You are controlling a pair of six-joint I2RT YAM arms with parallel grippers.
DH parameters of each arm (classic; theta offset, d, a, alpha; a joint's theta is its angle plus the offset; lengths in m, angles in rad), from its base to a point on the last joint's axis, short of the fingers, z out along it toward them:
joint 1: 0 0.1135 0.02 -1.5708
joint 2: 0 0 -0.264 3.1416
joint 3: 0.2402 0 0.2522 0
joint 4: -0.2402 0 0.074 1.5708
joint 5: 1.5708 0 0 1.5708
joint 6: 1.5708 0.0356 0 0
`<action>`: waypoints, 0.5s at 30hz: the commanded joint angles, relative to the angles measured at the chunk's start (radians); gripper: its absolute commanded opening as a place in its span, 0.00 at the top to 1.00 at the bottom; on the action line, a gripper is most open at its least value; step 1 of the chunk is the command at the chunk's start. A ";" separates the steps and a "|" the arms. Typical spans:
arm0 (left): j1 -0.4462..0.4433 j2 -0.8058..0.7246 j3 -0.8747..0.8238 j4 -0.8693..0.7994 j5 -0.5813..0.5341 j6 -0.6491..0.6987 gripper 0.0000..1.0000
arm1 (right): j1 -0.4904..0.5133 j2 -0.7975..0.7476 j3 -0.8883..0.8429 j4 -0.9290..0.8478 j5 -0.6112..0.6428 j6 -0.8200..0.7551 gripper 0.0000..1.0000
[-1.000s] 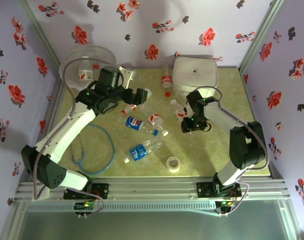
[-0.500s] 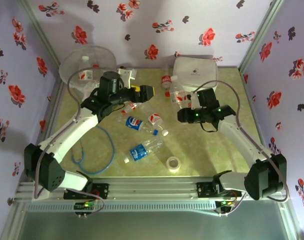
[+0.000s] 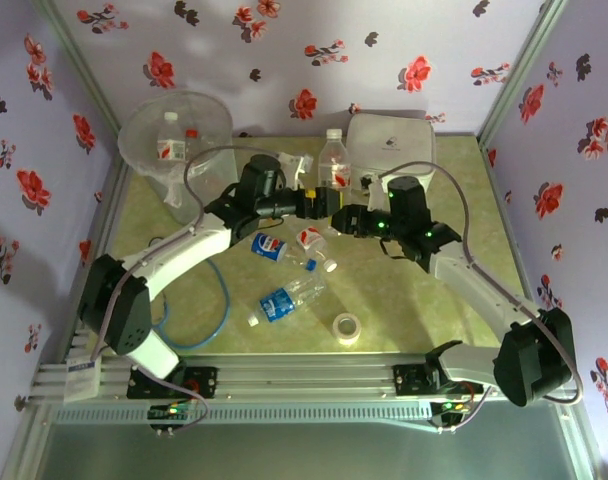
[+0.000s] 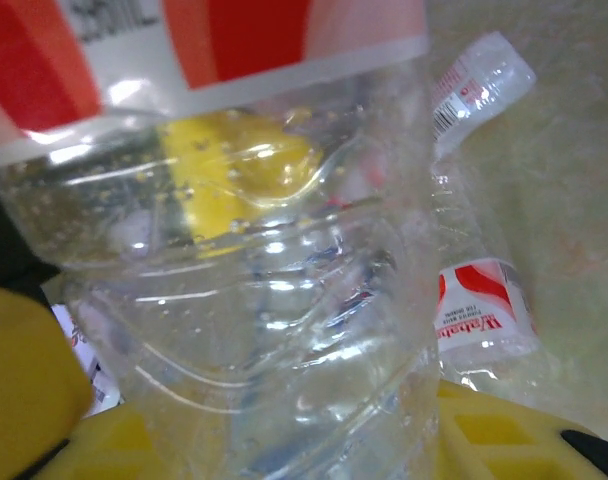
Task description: Put the plastic bottles in the bin
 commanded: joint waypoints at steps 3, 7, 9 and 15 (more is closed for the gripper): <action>-0.013 0.026 0.049 0.031 -0.029 0.029 0.02 | 0.039 0.021 -0.009 0.096 -0.050 0.034 0.69; -0.014 0.029 0.049 0.042 -0.043 0.026 0.15 | 0.042 0.026 -0.010 0.081 -0.048 0.021 0.69; -0.013 0.031 0.051 0.041 -0.052 0.026 0.21 | 0.042 0.027 -0.014 0.079 -0.047 0.020 0.69; -0.010 0.040 0.071 0.022 -0.070 0.035 0.42 | 0.042 0.019 -0.014 0.052 -0.041 0.005 0.63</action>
